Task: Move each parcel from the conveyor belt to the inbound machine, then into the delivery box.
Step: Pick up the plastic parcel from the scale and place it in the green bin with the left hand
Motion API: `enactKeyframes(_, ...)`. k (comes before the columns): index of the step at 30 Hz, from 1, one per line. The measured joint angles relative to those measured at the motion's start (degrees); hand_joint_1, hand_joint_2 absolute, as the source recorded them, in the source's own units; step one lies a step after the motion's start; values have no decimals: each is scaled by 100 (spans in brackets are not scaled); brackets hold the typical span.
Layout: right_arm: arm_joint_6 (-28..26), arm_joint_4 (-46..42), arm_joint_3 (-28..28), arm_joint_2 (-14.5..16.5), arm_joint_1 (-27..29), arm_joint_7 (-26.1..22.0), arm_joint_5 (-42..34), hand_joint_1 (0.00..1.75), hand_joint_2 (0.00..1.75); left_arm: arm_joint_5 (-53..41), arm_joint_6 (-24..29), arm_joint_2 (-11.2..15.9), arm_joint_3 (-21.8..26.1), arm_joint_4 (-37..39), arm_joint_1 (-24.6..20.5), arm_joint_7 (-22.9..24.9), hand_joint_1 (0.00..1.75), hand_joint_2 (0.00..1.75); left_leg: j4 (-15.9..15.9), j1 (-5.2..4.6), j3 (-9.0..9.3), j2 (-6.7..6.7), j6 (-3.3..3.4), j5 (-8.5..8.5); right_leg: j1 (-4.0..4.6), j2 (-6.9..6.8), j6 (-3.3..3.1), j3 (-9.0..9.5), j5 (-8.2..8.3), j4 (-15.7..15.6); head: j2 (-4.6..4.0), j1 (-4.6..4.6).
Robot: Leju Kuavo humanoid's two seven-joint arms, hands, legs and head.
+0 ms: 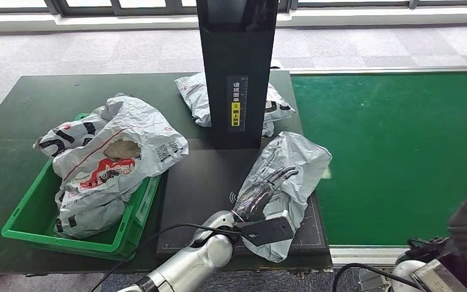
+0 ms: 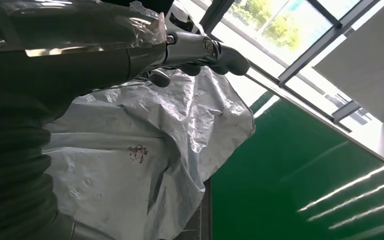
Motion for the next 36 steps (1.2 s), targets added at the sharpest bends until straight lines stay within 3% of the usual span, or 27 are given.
enactKeyframes(11, 0, -18, -37, 2, 1, 0, -1, 0, 175, -214, 250, -6, -201, 219, -60, 346, 0, 175, 0, 0, 0, 0, 0, 0, 0, 0, 0, 1, 0, 0, 0, 0)
enactKeyframes(16, 0, -46, -35, 4, 4, 0, 3, 0, 175, -1448, 1471, 0, -546, 623, -293, 2445, 0, 175, 0, 0, 0, -1, 2, 1, 0, -1, 0, 2, 0, 0, 0, -1)
enactKeyframes(19, 0, -70, -29, 6, 5, 0, 3, 0, 175, -1847, 1632, 3, -745, 906, -431, 3078, 3, 175, 0, 0, 0, -1, 5, 4, 0, -3, 0, 3, 0, 0, 0, 1)
enactKeyframes(21, 0, -80, -27, 7, 6, -1, 2, 0, 175, -1947, 1602, 3, -845, 1034, -488, 3235, 53, 175, 0, 0, 0, -1, 5, 4, 0, -2, 0, 4, 0, 0, 0, 1)
enactKeyframes(23, 0, -83, -25, 7, 6, -2, 1, 0, 175, -1999, 1473, 3, -932, 1130, -539, 3314, 132, 175, 0, 0, 0, -1, 5, 4, 0, -2, 0, 4, 0, 0, 0, 1)
enactKeyframes(25, 0, -85, -23, 7, 6, -1, -3, 0, 175, -2031, 1306, 3, -1005, 1194, -568, 3359, 169, 175, 0, 0, 0, -1, 5, 4, -1, -3, 0, 4, 0, 0, 0, 1)
enactKeyframes(36, 1, -87, -17, 9, 5, -1, -57, 0, 175, -2151, 888, 3, -1205, 1424, -666, 3482, 175, 175, 0, 0, 3, -1, 5, 4, 0, -3, 0, 8, 0, 0, 0, 1)
